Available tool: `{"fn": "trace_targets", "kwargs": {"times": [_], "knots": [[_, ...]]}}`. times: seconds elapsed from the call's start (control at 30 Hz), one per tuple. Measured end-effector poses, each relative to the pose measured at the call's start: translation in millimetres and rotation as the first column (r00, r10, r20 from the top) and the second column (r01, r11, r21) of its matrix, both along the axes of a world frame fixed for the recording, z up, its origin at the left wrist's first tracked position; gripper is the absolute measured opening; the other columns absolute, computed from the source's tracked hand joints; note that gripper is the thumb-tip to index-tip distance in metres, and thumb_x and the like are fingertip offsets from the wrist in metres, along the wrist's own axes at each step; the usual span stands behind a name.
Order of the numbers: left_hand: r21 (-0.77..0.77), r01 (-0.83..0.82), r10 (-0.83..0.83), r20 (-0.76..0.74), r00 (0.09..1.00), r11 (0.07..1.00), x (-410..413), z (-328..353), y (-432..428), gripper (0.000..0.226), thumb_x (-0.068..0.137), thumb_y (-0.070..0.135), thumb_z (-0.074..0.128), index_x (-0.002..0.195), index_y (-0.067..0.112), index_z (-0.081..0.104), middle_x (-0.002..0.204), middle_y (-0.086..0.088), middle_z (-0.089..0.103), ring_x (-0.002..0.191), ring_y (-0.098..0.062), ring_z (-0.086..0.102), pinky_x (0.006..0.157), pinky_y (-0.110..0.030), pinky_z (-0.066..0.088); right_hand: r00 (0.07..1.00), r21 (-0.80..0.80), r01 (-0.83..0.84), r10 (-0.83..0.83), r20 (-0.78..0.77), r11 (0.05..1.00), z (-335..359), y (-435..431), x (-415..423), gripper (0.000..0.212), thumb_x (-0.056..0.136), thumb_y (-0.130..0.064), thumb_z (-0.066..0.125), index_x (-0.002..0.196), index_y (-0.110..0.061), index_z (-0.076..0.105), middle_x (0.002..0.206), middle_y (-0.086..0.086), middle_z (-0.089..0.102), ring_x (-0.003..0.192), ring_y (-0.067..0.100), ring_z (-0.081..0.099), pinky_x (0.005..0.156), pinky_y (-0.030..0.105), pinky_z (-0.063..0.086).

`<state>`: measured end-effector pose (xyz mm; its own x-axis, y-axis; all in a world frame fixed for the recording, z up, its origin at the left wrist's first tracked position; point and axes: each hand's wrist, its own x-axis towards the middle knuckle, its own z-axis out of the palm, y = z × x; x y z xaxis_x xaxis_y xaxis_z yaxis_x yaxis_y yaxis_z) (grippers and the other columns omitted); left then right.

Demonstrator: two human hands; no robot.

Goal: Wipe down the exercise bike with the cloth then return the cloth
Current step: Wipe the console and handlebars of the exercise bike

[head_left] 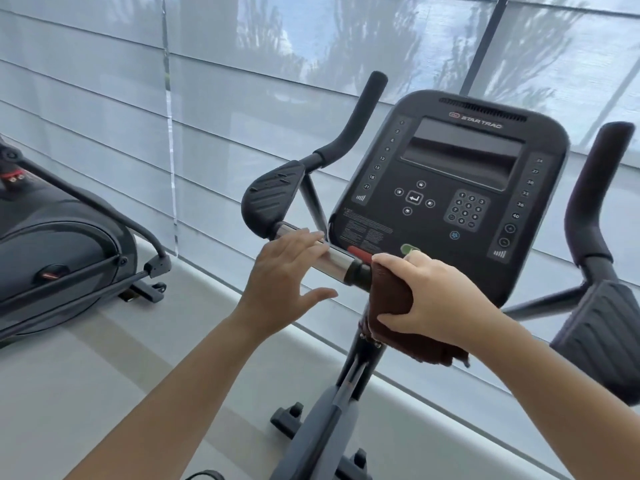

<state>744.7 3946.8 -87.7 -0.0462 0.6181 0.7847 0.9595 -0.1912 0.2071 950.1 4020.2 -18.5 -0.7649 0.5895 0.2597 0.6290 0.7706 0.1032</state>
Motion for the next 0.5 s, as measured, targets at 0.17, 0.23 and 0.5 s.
{"fn": "trace_targets", "kwargs": {"times": [0.17, 0.23, 0.5], "knots": [[-0.030, 0.050, -0.051, -0.025, 0.998, 0.998, 45.7, -1.9, -1.8, 0.056, 0.069, 0.032, 0.078, 0.115, 0.004, 0.060, 0.124, -0.011, 0.059, 0.120, -0.029, 0.049, 0.099, -0.043, 0.035, 0.999, -0.053, 0.035, -0.036, -0.024, 0.998, 3.3, -9.4, 50.9, 0.078, 0.063, -0.054, 0.064, 0.132, -0.043, 0.030, 0.102, -0.004, 0.048, 0.089, 0.019, 0.051, 0.079, 0.032, 0.046], [-0.022, 0.067, -0.067, -0.030, 0.997, 0.998, 64.3, -2.8, -2.8, 0.055, 0.070, 0.031, 0.077, 0.115, 0.004, 0.059, 0.124, -0.011, 0.059, 0.121, -0.028, 0.048, 0.100, -0.043, 0.035, 0.998, -0.082, 0.043, -0.047, -0.048, 0.996, 4.6, -11.3, 73.9, 0.077, 0.062, -0.054, 0.065, 0.131, -0.044, 0.032, 0.099, -0.007, 0.049, 0.086, 0.016, 0.051, 0.077, 0.029, 0.046], [0.005, 0.077, -0.077, 0.059, 0.995, 0.997, 125.2, -15.5, -15.3, 0.052, 0.074, 0.031, 0.074, 0.117, 0.006, 0.059, 0.125, -0.011, 0.058, 0.121, -0.029, 0.048, 0.099, -0.042, 0.036, 0.989, -0.051, 0.030, -0.037, -0.142, 0.998, -3.1, -13.8, 106.9, 0.077, 0.062, -0.053, 0.066, 0.131, -0.037, 0.037, 0.104, -0.002, 0.053, 0.093, 0.020, 0.053, 0.080, 0.030, 0.043]]}}
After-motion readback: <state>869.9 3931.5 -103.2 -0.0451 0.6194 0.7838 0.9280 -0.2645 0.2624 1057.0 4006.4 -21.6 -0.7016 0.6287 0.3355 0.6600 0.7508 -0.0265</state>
